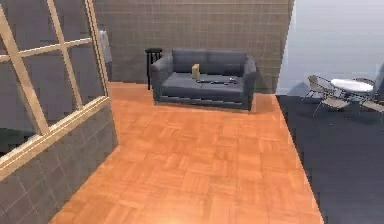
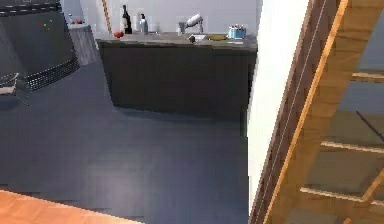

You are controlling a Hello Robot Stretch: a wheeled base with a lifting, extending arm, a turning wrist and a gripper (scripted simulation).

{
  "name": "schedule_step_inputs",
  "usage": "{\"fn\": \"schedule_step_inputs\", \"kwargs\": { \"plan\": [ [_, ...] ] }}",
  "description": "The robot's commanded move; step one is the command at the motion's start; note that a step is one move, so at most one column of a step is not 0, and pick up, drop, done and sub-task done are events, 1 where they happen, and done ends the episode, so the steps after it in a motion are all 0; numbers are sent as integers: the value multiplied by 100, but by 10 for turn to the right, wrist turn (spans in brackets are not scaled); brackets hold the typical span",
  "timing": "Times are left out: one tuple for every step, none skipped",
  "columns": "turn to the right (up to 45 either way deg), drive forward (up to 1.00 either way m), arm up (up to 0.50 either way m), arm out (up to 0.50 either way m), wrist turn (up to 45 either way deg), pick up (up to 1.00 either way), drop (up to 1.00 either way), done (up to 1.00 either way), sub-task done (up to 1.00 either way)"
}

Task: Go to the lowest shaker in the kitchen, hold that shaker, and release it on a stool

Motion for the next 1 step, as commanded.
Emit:
{"fn": "schedule_step_inputs", "kwargs": {
  "plan": [
    [450,0,0,0,0,0,0,0,0]
  ]
}}
